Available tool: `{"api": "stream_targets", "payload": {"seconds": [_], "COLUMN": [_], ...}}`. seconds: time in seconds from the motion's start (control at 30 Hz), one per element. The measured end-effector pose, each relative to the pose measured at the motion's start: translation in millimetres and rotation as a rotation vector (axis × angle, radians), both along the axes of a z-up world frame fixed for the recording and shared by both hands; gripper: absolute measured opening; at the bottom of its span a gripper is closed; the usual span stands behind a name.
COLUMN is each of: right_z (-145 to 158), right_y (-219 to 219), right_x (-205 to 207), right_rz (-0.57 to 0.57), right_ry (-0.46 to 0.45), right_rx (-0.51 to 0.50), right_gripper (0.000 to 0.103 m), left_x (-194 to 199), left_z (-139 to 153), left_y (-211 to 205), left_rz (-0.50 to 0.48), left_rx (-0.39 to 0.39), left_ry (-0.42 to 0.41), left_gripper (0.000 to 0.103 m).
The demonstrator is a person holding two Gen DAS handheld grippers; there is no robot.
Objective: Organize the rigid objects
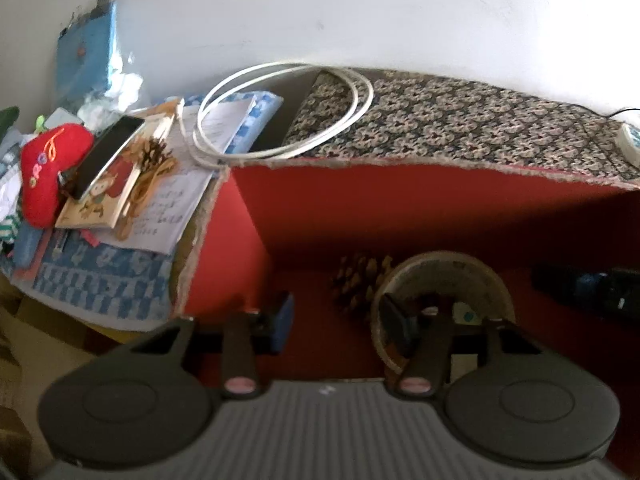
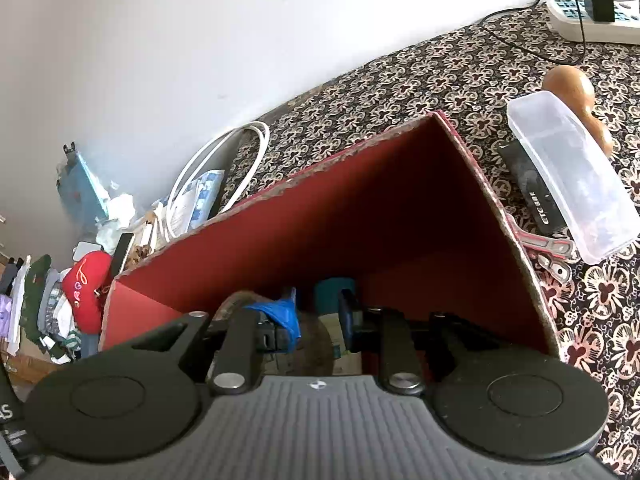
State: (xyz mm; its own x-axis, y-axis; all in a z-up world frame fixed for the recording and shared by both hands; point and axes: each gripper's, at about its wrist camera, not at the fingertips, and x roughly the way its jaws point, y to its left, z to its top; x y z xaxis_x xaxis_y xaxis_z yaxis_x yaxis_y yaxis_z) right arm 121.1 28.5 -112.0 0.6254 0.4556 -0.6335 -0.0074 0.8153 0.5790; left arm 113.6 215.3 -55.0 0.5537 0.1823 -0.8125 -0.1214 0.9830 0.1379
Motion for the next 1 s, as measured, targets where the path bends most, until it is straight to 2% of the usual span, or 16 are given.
{"api": "stream_targets", "payload": {"seconds": [0.13, 0.37, 0.63, 1.0], "right_z": [-1, 0, 0, 0], "right_y": [-1, 1, 2, 2], "right_x": [1, 1, 1, 2], "right_rz": [-0.012, -0.007, -0.006, 0.011], "right_ry": [0.011, 0.010, 0.011, 0.011], "right_rx": [-0.007, -0.030, -0.032, -0.033], "right_gripper": [0.005, 0.006, 0.008, 0.008], "left_x": [-3, -3, -7, -9], "left_z": [3, 3, 5, 6], "left_y": [-7, -8, -11, -15], "left_rz": [-0.053, -0.071, -0.094, -0.109], "left_rx": [0.015, 0.018, 0.027, 0.055], "left_ry": [-0.028, -0.034, -0.060, -0.083], "left_gripper": [0.071, 0.073, 0.080, 0.080]}}
